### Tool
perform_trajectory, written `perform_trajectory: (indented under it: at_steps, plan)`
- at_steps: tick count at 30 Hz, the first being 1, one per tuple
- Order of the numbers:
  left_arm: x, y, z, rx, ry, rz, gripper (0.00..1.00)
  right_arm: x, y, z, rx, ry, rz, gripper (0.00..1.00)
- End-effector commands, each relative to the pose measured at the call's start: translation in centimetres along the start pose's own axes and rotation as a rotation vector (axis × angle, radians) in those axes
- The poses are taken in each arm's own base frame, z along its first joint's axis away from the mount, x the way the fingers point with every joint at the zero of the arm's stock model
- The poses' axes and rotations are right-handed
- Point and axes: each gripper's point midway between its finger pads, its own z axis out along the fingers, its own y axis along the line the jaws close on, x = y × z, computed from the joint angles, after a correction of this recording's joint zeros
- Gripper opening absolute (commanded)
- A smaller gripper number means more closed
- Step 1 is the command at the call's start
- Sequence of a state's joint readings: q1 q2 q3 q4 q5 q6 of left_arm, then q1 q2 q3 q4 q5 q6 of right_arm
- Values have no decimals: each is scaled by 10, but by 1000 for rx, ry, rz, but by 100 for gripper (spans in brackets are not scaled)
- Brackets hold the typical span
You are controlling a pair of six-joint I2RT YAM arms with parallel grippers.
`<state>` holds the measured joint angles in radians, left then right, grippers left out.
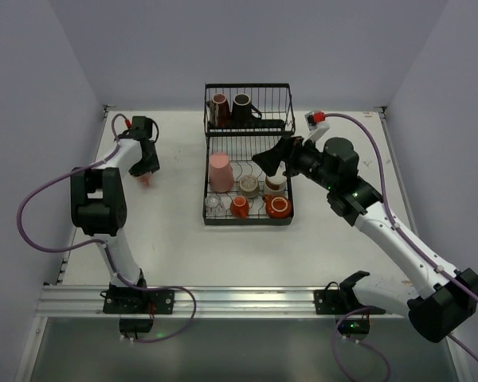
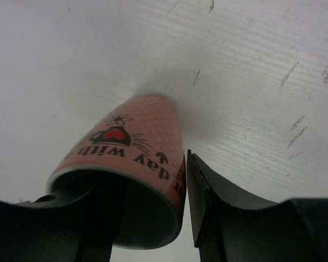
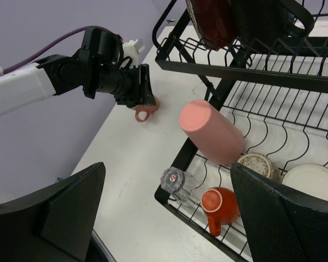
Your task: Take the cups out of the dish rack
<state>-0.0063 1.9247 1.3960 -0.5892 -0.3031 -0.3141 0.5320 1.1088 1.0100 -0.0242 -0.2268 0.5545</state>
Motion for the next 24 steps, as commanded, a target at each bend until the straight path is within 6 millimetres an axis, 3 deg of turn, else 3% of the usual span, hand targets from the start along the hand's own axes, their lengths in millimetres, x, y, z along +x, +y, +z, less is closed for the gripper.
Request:
perform_trajectory:
  at_steps: [1,3,5,8,11,18,21,23,24]
  plan:
    - [-30,4,-22,13,-116,-49,55,-18,7,5,-3,-25,-38,99]
    - [-37,3,-29,25,-138,-63,63,-22,6,9,8,-19,-57,98]
    - [-54,4,-49,47,-202,-90,71,-30,5,19,25,-14,-87,95]
    - [-81,6,-81,77,-299,-122,76,-39,-1,30,66,-2,-124,94]
    - [-100,7,-101,94,-343,-131,78,-49,-2,35,92,-2,-144,93]
    - [-89,2,-88,102,-292,-108,78,-53,-4,45,103,1,-147,92]
    - [-92,-1,-100,142,-325,-119,78,-65,-8,52,136,-10,-185,86]
    - [-102,-4,-127,207,-379,-142,78,-75,-14,64,160,-13,-244,80]
    - [-110,-12,-153,295,-430,-151,78,-77,-20,68,189,-4,-262,79]
